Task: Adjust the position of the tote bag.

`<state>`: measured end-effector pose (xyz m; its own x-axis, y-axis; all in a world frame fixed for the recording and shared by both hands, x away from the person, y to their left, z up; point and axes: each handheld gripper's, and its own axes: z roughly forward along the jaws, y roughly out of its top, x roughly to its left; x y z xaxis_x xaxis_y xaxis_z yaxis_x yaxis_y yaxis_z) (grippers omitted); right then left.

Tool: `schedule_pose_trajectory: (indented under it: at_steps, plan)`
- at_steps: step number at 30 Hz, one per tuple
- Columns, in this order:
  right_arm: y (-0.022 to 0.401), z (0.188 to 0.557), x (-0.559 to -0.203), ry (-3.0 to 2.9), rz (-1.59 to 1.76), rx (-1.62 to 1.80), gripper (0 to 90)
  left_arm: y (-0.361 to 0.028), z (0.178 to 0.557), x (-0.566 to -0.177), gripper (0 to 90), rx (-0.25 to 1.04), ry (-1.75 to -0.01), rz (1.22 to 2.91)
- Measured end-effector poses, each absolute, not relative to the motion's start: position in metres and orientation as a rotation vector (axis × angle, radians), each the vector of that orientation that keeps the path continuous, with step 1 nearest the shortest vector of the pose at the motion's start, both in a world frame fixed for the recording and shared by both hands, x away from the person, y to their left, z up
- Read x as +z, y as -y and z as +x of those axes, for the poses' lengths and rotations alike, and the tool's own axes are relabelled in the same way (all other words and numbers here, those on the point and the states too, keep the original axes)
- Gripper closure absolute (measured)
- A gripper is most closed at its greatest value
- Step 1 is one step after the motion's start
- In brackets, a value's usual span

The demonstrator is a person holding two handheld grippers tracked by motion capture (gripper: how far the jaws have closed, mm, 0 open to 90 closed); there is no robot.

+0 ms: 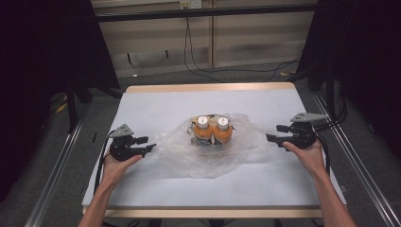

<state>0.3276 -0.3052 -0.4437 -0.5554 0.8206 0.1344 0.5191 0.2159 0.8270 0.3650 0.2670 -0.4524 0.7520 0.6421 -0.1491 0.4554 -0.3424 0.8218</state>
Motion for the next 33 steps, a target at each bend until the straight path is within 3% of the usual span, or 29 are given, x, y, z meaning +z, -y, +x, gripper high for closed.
schedule_pose_trajectory:
  at_steps: [5, 13, 17, 22, 23, 24, 25, 28, 29, 33]
  plan:
    - [0.307, 0.323, -0.431, -2.12, 1.225, 1.331, 28.3, -0.275, 0.364, -0.441, 31.0, 0.235, -0.827, 1.927]
    - [0.298, 0.32, -0.417, -2.097, 1.182, 1.37, 22.7, -0.27, 0.359, -0.427, 29.2, 0.251, -0.783, 1.888]
    - [0.292, 0.317, -0.409, -2.096, 1.146, 1.384, 24.7, -0.27, 0.354, -0.418, 28.8, 0.295, -0.78, 1.881]
    - [0.281, 0.313, -0.397, -2.092, 1.094, 1.432, 34.4, -0.277, 0.352, -0.409, 27.6, 0.309, -0.767, 1.855]
    - [0.275, 0.313, -0.394, -2.114, 1.06, 1.445, 40.1, -0.275, 0.35, -0.408, 37.8, 0.319, -0.748, 1.87]
    - [0.275, 0.313, -0.394, -2.114, 1.06, 1.445, 40.1, -0.275, 0.35, -0.408, 47.3, 0.319, -0.748, 1.87]
    - [0.269, 0.313, -0.393, -2.14, 1.039, 1.452, 45.6, -0.269, 0.348, -0.408, 52.8, 0.331, -0.718, 1.876]
    - [0.263, 0.313, -0.393, -2.172, 1.009, 1.457, 50.8, -0.261, 0.347, -0.407, 61.9, 0.314, -0.697, 1.888]
    - [0.256, 0.313, -0.392, -2.19, 0.977, 1.464, 59.6, -0.256, 0.348, -0.406, 67.0, 0.317, -0.679, 1.903]
    - [0.249, 0.314, -0.391, -2.212, 0.94, 1.494, 70.5, -0.238, 0.353, -0.404, 72.3, 0.27, -0.617, 1.93]
